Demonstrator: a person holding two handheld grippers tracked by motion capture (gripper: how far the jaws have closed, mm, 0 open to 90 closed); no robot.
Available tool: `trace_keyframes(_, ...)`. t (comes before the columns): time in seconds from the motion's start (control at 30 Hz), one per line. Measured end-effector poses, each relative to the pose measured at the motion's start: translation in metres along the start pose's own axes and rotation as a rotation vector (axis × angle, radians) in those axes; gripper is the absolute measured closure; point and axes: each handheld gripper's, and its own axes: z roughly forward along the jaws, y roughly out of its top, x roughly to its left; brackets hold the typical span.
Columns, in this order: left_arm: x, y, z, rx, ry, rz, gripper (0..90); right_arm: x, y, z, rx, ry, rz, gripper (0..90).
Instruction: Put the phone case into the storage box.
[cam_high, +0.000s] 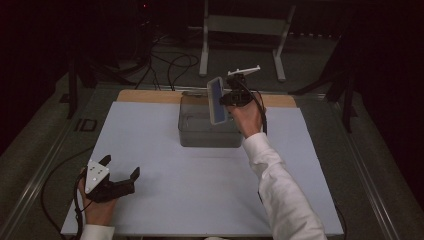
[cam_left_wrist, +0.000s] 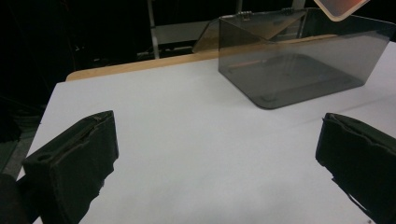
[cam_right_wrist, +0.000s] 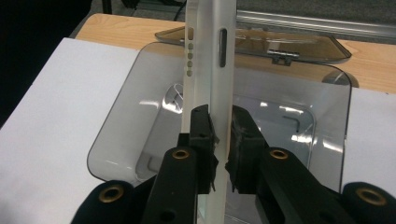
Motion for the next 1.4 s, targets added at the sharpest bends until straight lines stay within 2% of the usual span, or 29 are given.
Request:
trace_keyframes(0.6, 0.000, 0.000, 0.001, 0.003, -0.002, 0.000, 0.1, -0.014, 0.003, 0.001, 0.017, -0.050, 0.033, 81.8)
trace_keyframes(1.4, 0.000, 0.000, 0.000, -0.001, -0.001, -0.001, 0.1, -0.031, 0.002, 0.001, 0.039, -0.097, 0.051, 81.8)
